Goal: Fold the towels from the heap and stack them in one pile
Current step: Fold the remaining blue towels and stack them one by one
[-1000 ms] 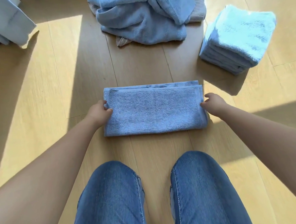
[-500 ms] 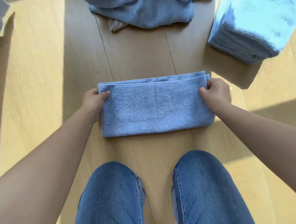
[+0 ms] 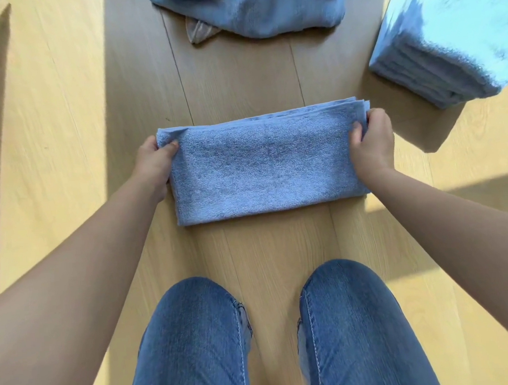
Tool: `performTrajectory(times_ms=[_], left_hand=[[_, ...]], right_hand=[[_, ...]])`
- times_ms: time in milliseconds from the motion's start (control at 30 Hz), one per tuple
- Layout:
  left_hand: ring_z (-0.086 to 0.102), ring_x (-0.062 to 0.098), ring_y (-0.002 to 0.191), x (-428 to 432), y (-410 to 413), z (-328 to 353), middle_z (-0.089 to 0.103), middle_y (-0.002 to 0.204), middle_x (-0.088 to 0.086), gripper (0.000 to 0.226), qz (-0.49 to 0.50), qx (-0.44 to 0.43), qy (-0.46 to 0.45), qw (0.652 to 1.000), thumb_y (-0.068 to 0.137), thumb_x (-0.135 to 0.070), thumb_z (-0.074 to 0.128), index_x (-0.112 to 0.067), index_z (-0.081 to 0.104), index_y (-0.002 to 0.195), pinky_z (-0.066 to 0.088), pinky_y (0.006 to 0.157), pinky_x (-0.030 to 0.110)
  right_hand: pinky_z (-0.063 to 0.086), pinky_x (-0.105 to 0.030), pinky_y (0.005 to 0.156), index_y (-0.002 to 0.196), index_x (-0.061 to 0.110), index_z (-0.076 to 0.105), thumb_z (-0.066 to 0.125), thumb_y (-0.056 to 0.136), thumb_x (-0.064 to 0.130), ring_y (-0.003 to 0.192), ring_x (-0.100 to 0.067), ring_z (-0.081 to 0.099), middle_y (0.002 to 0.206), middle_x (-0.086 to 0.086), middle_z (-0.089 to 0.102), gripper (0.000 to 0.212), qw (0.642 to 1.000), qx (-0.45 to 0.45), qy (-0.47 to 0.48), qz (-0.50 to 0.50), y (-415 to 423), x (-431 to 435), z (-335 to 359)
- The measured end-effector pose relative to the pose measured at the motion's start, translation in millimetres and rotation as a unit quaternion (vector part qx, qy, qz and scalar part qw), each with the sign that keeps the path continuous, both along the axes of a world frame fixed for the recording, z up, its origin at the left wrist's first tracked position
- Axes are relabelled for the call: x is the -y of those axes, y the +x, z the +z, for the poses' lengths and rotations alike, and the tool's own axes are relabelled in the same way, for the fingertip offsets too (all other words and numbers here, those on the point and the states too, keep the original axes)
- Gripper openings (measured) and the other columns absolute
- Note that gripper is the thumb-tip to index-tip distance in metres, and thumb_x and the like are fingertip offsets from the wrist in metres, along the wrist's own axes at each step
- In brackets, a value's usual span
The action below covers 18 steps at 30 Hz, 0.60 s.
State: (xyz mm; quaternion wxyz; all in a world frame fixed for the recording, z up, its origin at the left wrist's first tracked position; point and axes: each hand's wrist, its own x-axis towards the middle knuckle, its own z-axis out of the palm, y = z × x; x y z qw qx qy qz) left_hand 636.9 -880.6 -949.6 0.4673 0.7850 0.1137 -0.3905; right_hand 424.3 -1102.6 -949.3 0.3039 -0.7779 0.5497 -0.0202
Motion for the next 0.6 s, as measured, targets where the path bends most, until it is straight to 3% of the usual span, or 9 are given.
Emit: performTrajectory(times_ms=[167, 400, 533, 600], left_hand=[[0.053, 0.006, 0.072, 0, 4, -3, 0.055, 0.083, -0.010, 0.011, -0.014, -0.011, 0.008, 1.000, 0.097, -0.014, 0.043, -0.022, 0.046, 0.104, 0.041, 0.060, 0.025], [0.053, 0.006, 0.070, -5, 1, -3, 0.056, 0.082, -0.009, 0.023, 0.003, -0.025, -0.013, 1.000, 0.096, -0.008, 0.041, -0.027, 0.047, 0.083, 0.041, 0.058, 0.024], [0.051, 0.006, 0.070, -5, 2, -6, 0.054, 0.083, -0.008, 0.023, 0.028, -0.021, -0.008, 0.999, 0.096, -0.005, 0.039, -0.025, 0.045, 0.085, 0.041, 0.059, 0.023], [0.049, 0.007, 0.071, -6, 0, -10, 0.051, 0.083, -0.007, 0.018, 0.072, -0.004, 0.004, 0.997, 0.095, -0.002, 0.038, -0.019, 0.043, 0.097, 0.041, 0.062, 0.022]], right_hand=[[0.028, -0.036, 0.084, 0.115, -0.007, 0.042, 0.034, 0.096, 0.010, 0.107, -0.036, 0.045, 0.122, -0.025, 0.044, 0.026, 0.999, -0.034, -0.004, 0.030, 8, 4, -3], [0.035, -0.044, 0.078, 0.123, 0.000, 0.038, 0.030, 0.098, 0.018, 0.101, -0.044, 0.050, 0.125, -0.023, 0.043, 0.032, 0.993, -0.090, -0.039, 0.066, 18, 11, -3], [0.038, -0.042, 0.087, 0.132, 0.011, 0.035, 0.036, 0.095, 0.017, 0.112, -0.039, 0.049, 0.130, -0.018, 0.046, 0.037, 0.993, -0.093, 0.002, 0.066, 22, 17, -5], [0.037, -0.039, 0.093, 0.139, 0.015, 0.027, 0.040, 0.091, 0.010, 0.117, -0.037, 0.048, 0.133, -0.017, 0.046, 0.050, 0.994, -0.080, 0.050, 0.062, 20, 20, -5]])
